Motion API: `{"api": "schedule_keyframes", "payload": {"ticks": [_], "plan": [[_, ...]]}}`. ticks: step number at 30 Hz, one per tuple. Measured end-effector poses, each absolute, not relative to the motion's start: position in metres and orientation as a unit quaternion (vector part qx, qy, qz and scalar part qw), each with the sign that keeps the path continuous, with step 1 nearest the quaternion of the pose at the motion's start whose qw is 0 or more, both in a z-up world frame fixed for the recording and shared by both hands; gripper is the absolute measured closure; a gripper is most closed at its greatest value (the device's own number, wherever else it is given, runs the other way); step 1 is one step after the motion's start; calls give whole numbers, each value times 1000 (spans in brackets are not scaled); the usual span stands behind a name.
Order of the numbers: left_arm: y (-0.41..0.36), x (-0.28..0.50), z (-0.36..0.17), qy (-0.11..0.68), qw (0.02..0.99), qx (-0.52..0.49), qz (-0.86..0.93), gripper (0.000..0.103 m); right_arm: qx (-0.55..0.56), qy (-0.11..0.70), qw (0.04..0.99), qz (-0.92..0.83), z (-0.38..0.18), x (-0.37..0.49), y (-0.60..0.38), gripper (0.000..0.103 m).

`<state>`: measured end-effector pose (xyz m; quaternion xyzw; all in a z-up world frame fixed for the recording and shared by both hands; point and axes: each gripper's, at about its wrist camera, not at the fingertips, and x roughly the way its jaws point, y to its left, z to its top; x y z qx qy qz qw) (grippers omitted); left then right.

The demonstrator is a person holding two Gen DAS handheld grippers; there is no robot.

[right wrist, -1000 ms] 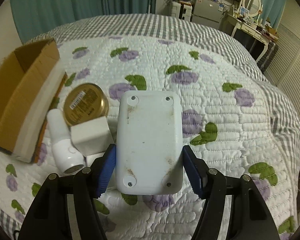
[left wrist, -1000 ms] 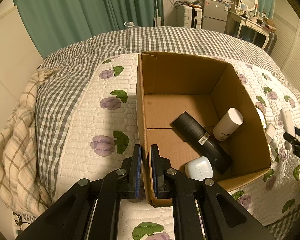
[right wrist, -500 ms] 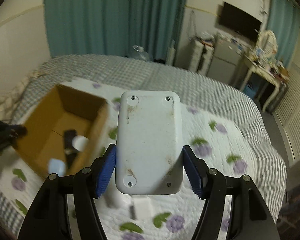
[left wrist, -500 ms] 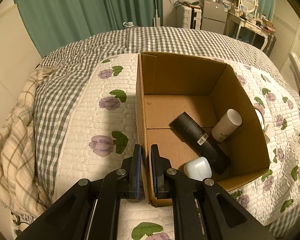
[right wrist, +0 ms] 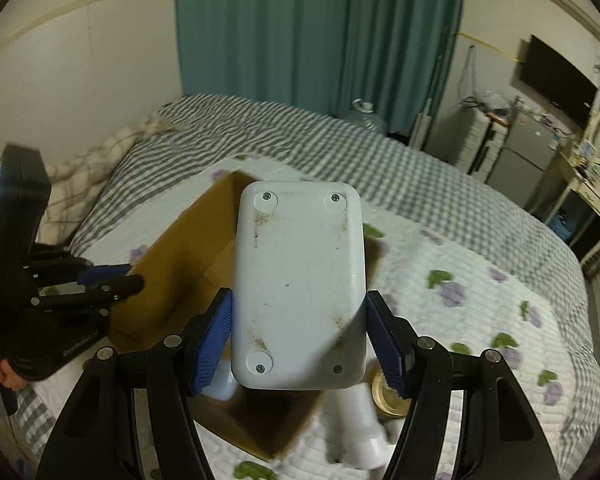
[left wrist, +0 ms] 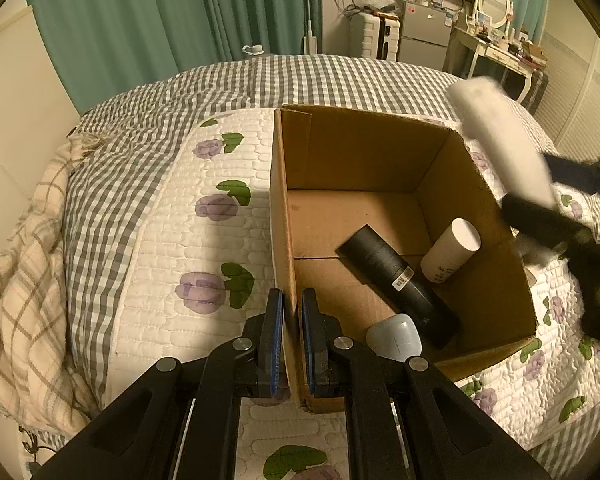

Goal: Organize rigid objects
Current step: 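Carry the white rectangular device with the right tool and release it into the box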

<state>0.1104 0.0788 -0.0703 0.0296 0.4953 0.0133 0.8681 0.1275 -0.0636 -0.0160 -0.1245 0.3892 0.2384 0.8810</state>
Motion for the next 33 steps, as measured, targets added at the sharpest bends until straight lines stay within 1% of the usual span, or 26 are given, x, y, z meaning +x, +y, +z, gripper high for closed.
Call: {"api": "schedule_keyframes", "payload": {"ticks": [15, 24, 33], "plan": [[80, 110, -71, 494, 869, 27, 9, 95, -153, 449, 839, 266, -85, 135, -6, 38], [80, 110, -71, 494, 869, 27, 8, 95, -147, 470, 830, 261, -105, 142, 6, 38], [80, 111, -72, 495, 868, 28, 8, 95, -137, 479, 829, 253, -109, 144, 1, 38]]}}
